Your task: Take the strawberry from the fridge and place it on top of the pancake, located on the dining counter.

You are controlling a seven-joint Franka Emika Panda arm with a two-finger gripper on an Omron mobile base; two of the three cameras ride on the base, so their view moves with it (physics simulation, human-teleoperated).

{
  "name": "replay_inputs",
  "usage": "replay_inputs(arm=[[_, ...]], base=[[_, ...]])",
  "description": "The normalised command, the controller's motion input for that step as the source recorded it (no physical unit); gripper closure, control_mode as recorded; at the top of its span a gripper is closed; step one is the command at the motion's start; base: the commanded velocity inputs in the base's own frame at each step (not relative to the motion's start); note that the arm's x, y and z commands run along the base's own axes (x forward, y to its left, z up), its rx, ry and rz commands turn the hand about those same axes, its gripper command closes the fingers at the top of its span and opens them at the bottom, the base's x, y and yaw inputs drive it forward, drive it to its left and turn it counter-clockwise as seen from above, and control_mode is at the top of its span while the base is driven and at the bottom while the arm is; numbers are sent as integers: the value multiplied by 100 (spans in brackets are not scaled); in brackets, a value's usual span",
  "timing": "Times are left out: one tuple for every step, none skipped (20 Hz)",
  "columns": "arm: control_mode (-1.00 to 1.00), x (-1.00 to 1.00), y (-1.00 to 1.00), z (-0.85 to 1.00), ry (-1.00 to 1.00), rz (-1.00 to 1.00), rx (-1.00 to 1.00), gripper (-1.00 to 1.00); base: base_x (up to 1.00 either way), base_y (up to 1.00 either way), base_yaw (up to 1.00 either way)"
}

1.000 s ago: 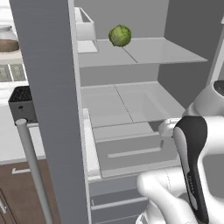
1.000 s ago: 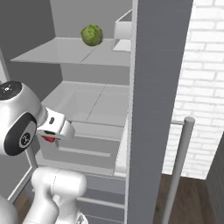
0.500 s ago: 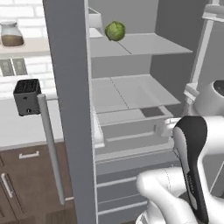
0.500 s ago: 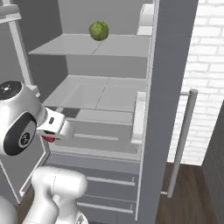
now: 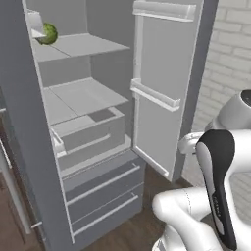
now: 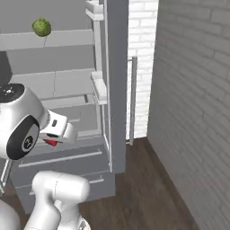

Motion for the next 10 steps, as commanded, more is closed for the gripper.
replay_inputs(arm=[[100,0,0,0,0,0,0,100],[100,0,0,0,0,0,0,100],[100,0,0,0,0,0,0,100],[100,0,0,0,0,0,0,100],[100,0,0,0,0,0,0,100],[100,0,0,0,0,0,0,100],[100,0,0,0,0,0,0,100],[100,0,0,0,0,0,0,100],[100,0,0,0,0,0,0,100],[100,0,0,0,0,0,0,100]], base=[[-53,0,-81],[-39,0,-84],[-16,0,-90],[-11,0,-92],[-7,0,-93],[-4,0,-93],[0,0,-96],[0,0,-96],[0,0,-95],[0,0,-95]])
